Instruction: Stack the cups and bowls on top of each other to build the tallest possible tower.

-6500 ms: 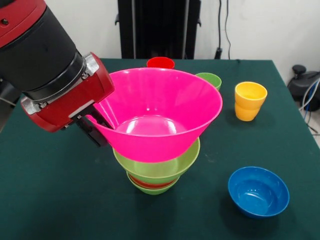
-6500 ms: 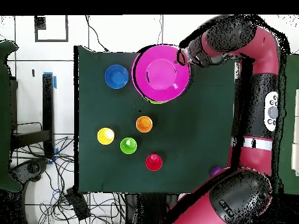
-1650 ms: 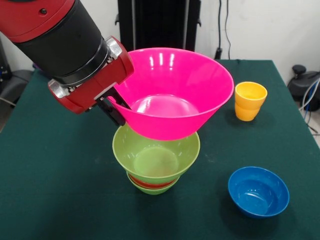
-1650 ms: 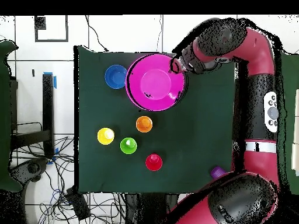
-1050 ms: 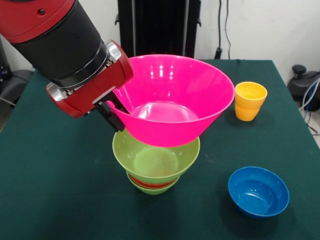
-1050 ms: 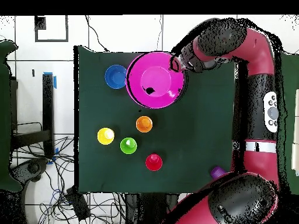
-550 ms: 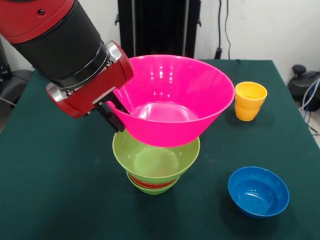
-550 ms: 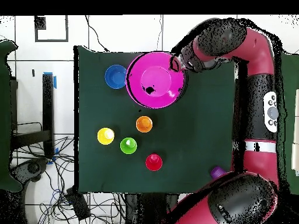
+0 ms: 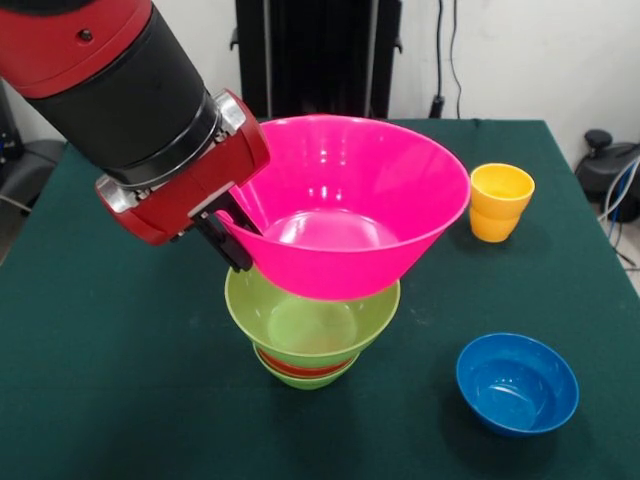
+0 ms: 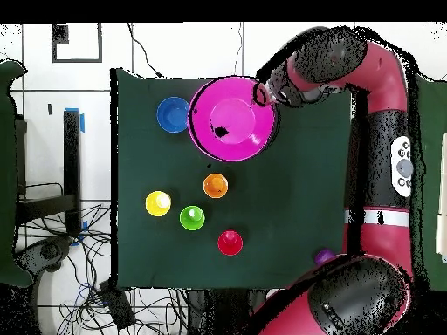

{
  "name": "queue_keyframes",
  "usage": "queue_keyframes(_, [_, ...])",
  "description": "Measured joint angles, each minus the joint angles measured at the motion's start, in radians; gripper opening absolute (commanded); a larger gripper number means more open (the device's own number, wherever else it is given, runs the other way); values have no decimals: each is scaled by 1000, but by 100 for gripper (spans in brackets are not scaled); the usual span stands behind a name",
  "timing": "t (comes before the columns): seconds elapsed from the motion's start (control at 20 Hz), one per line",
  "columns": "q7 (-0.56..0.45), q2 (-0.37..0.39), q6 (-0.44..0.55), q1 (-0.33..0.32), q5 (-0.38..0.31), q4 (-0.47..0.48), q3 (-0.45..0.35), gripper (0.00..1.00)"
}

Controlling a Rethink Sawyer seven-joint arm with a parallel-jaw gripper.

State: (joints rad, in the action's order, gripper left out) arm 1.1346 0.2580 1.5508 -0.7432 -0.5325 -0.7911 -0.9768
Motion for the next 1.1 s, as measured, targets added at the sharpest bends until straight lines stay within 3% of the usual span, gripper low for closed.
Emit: queue_keyframes(1.1, [0, -53, 0, 37, -2, 95, -3, 0])
